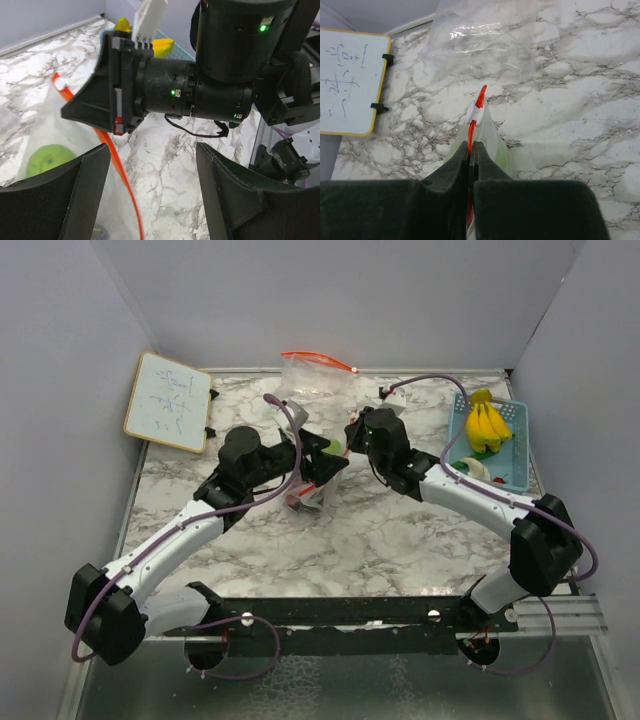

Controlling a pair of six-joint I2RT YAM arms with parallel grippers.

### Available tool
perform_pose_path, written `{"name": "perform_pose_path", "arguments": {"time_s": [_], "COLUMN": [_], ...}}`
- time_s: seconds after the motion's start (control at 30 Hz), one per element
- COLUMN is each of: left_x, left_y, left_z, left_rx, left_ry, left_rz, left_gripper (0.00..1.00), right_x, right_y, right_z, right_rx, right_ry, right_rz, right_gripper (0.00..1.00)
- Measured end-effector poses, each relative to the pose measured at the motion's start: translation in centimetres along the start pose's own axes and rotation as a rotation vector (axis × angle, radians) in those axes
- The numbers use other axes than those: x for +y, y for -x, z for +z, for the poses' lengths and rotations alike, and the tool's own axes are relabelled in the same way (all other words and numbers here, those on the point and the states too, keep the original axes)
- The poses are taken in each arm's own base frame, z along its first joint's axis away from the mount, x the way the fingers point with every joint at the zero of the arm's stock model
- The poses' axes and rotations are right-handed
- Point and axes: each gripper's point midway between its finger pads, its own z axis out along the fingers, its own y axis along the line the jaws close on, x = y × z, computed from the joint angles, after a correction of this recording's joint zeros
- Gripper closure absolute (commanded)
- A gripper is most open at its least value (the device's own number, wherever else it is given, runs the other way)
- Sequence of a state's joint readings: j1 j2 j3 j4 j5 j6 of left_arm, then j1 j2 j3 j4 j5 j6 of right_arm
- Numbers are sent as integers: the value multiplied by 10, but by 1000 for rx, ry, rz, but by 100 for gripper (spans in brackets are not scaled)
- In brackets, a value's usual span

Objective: Open the zip-top bag and remove the fake food
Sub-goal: Pick up the zipper food storage bag at the center of the board.

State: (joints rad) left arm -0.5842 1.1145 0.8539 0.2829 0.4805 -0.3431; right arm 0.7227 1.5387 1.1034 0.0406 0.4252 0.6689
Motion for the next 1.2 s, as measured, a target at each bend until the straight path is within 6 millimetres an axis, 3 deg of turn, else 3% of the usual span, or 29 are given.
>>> {"name": "perform_pose_path", "arguments": {"time_s": [0.2, 0.33, 0.57, 0.83, 1.0, 1.07, 1.2], "left_x": [-6, -2, 17, 33, 38, 39, 34], "left_y": [-40, -59, -71, -92, -90, -90, -86], "left_z": [25, 29, 36, 42, 42, 41, 37], "left_rx": [110, 162, 188, 236, 228, 230, 257], "left_ry": [-1, 35, 113, 167, 196, 199, 169], "left_rz": [32, 73, 115, 102, 106, 113, 172], "left_gripper": [28, 31, 60, 99, 100, 100, 100], "right_x": [9, 8, 12, 10, 9, 7, 2], "right_y": [10, 12, 24, 32, 34, 34, 35], "right_z": [-3, -5, -14, -24, -28, -29, -35], "right_rx": [-22, -24, -45, -66, -73, -75, -89], "right_ry": [9, 6, 22, 28, 29, 29, 37], "right_rz": [-4, -9, 1, 10, 10, -2, -48], "right_gripper": [99, 99, 99, 99, 98, 91, 61]}}
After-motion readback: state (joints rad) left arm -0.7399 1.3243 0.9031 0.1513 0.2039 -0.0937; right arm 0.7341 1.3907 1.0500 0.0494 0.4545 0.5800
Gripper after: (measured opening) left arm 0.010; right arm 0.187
